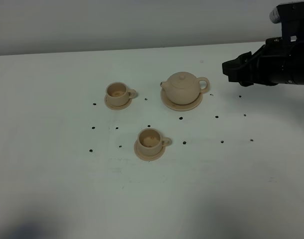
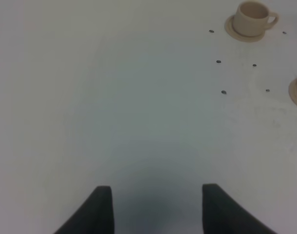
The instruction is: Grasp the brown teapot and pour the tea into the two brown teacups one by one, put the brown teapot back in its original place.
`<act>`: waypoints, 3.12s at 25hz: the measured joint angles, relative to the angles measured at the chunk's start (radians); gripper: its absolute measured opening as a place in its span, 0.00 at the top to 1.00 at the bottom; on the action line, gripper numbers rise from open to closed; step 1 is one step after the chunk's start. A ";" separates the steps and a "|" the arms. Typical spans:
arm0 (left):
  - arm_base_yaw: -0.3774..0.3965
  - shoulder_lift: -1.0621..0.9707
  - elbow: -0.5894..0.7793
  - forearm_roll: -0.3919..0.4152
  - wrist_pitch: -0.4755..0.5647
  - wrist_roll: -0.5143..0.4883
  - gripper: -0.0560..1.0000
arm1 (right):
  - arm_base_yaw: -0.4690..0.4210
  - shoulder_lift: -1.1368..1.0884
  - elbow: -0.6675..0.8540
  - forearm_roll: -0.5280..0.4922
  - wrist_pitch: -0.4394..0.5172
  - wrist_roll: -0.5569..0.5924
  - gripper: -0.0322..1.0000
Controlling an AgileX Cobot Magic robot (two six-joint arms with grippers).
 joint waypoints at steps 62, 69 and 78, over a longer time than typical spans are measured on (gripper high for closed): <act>0.000 0.000 0.000 0.002 0.000 0.001 0.57 | 0.043 0.794 -1.309 -0.890 0.807 -0.173 0.51; 0.000 0.000 0.000 0.002 0.000 0.001 0.57 | 0.081 0.812 -1.310 -0.931 0.809 -0.221 0.57; 0.000 0.000 0.000 0.002 0.000 0.001 0.57 | 0.130 0.829 -1.310 -0.977 0.809 -0.221 0.59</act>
